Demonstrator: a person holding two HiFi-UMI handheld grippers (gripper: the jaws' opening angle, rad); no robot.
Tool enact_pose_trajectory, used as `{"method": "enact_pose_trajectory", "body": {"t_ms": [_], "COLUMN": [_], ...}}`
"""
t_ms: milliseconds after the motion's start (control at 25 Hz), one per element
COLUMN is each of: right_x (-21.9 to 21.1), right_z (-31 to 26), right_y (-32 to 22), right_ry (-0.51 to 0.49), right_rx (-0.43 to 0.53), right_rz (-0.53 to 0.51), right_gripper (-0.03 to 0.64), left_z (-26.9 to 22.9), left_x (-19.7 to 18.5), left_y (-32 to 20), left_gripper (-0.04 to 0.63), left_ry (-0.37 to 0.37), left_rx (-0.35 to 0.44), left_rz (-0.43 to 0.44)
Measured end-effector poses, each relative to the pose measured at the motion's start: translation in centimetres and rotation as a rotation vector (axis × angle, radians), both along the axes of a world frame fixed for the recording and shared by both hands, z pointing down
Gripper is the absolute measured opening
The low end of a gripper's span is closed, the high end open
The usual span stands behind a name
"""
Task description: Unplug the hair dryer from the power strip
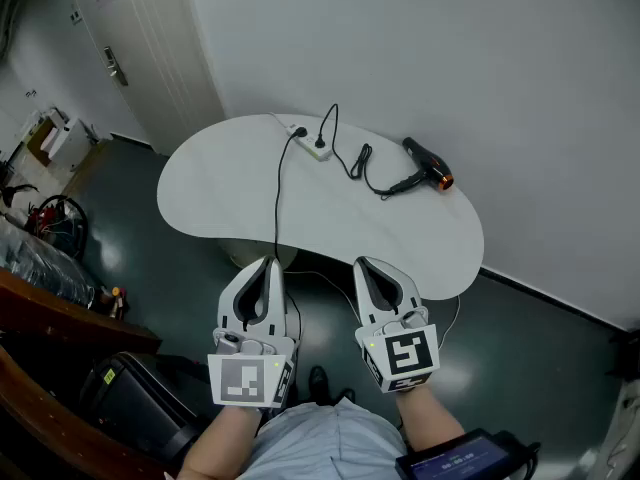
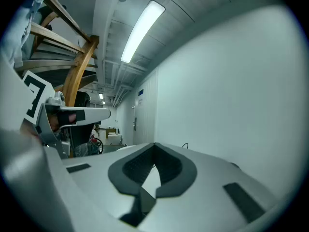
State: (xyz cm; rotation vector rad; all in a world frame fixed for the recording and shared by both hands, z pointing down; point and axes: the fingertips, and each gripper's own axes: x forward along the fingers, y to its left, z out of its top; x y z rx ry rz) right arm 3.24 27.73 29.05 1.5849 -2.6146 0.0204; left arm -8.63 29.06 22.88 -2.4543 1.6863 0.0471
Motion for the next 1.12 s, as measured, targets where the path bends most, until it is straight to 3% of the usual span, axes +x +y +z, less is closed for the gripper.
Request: {"method": "enact_pose_trajectory", "body": {"t_ms": [600, 1120], "right_x": [-1.6, -2.3], "right_z": [0.7, 1.3], "right_y": [-3.3, -6.9], "right_ry": [-0.039, -0.035], "right_rx": [-0.018, -0.038], "right_rz": [0.024, 0.068], "right_gripper": [0.002, 0.002], "left_z": [0.2, 2.1], "left_x": [-1.9, -3.6], "left_y": [-2.7, -6.1], "left_gripper": [-0.002, -0.002], "left_ry": [0.027, 0.034], "left_rx": [0.018, -0.028], "left_rz": [0.015, 0.047]}}
